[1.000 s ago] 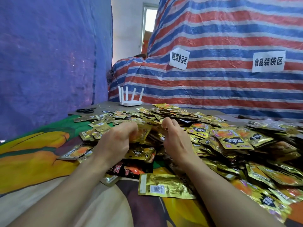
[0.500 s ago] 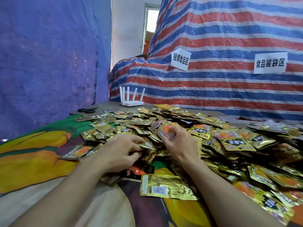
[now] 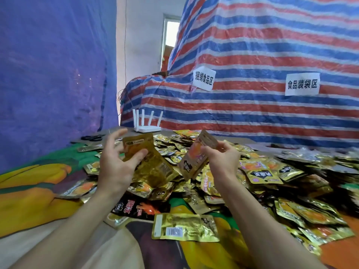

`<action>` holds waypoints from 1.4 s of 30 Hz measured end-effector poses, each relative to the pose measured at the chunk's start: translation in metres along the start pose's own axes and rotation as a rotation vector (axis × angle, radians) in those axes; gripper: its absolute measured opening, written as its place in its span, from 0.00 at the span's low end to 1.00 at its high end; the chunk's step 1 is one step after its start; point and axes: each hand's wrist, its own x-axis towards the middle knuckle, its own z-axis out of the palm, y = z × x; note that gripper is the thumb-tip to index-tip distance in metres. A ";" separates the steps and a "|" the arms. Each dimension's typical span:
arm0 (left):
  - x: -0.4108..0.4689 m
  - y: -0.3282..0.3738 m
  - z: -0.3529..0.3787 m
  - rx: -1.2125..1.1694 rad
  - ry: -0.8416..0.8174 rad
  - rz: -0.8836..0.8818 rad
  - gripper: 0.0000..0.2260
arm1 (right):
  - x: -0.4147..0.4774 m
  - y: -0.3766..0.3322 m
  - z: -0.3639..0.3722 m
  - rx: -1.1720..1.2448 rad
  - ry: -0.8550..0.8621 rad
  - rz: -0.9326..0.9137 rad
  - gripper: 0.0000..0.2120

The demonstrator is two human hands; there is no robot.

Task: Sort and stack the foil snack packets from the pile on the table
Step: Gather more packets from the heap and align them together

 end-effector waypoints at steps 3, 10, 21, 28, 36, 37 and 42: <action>0.004 0.001 0.004 -0.116 0.042 -0.101 0.16 | -0.004 -0.011 -0.010 0.082 -0.017 0.028 0.06; 0.008 0.024 0.058 -0.356 -0.063 -0.263 0.07 | -0.023 -0.011 -0.036 0.094 -0.084 0.051 0.05; -0.054 0.006 0.115 0.080 -0.129 -0.110 0.08 | -0.051 0.006 -0.028 0.147 -0.167 0.255 0.13; -0.062 0.002 0.102 -0.097 -0.432 -0.462 0.17 | -0.070 0.002 -0.018 0.084 -0.188 0.012 0.21; -0.059 -0.007 0.100 -0.050 -0.458 -0.315 0.16 | -0.059 0.006 -0.032 0.171 -0.306 0.033 0.10; -0.060 -0.007 0.099 -0.061 -0.484 -0.347 0.15 | -0.059 0.007 -0.033 0.161 -0.312 0.050 0.11; -0.061 -0.010 0.101 -0.068 -0.526 -0.414 0.16 | -0.055 0.007 -0.037 -0.030 -0.401 0.053 0.16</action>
